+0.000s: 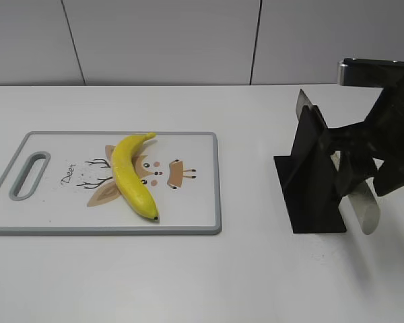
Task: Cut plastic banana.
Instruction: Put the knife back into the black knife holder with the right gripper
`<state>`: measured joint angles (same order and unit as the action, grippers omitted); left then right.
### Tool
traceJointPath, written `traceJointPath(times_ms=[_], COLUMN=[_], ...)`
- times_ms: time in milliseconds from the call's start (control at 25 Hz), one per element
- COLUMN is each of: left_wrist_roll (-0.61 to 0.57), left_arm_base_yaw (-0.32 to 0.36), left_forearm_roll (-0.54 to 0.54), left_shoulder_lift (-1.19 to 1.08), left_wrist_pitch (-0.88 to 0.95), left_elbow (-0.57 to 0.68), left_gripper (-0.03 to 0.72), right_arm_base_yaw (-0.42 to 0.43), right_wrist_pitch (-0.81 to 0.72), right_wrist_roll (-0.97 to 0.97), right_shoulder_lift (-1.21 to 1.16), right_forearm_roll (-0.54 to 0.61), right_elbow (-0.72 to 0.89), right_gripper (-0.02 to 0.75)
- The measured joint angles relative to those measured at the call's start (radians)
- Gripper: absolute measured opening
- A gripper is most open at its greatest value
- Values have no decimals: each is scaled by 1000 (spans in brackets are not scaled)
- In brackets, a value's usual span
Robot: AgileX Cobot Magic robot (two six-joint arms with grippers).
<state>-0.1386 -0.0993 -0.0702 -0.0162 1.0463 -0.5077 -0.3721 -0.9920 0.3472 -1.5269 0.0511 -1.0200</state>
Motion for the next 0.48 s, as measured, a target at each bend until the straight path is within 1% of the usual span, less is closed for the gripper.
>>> traceJointPath(times_ms=[80, 160, 360, 480], left_wrist_roll=[0, 0, 0, 0], left_arm_base_yaw=[0, 0, 0, 0], left_forearm_roll=[0, 0, 0, 0], left_shoulder_lift=[0, 0, 0, 0], left_wrist_pitch=[0, 0, 0, 0], left_elbow=[0, 0, 0, 0], left_gripper=[548, 548, 548, 548], right_arm_base_yaw=[0, 0, 0, 0], right_wrist_pitch=[1, 3, -23, -75], right_wrist_roll=[-5, -7, -55, -145], right_shoulder_lift=[0, 0, 31, 109], right_forearm_roll=[1, 1, 4, 8], right_elbow=[0, 0, -18, -20], right_gripper=[545, 576, 584, 584])
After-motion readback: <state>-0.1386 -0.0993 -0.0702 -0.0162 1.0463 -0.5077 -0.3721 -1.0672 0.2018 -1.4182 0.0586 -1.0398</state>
